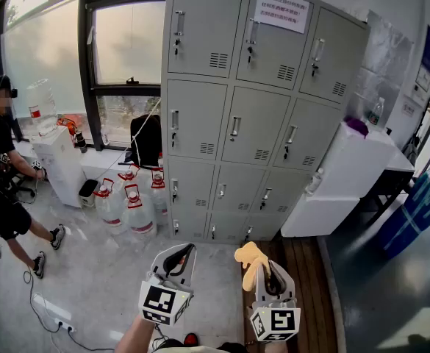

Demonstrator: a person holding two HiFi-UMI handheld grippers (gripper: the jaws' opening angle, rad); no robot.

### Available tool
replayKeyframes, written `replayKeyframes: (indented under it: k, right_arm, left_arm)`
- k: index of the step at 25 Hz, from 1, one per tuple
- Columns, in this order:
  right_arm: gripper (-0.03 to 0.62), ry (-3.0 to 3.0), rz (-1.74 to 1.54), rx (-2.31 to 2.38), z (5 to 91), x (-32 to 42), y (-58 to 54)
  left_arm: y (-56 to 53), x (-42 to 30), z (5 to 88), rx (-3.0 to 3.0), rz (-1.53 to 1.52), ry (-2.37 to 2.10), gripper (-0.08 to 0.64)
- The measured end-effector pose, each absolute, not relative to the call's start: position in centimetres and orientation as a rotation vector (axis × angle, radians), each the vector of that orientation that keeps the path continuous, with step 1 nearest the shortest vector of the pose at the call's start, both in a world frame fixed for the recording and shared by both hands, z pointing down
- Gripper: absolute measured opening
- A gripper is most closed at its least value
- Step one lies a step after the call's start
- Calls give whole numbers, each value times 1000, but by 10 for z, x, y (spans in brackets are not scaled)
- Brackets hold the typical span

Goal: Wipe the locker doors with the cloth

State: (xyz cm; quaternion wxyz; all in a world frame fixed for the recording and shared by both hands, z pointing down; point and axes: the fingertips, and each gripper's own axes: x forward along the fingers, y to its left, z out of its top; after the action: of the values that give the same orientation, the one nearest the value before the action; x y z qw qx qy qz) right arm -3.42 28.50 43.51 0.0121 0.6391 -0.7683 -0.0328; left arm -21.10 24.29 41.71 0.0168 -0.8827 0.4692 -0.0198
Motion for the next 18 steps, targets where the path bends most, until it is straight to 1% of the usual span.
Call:
replayKeyframes:
  k: [12, 18]
  right_arm:
    - [74, -2368, -66, 2039, 439, -33, 281]
    - [74, -2364, -73, 2049, 443, -26, 269]
  left_arm:
    - [234, -212, 426, -2769, -73, 1437, 20]
    - [221, -201, 433, -2791, -97, 1410, 20]
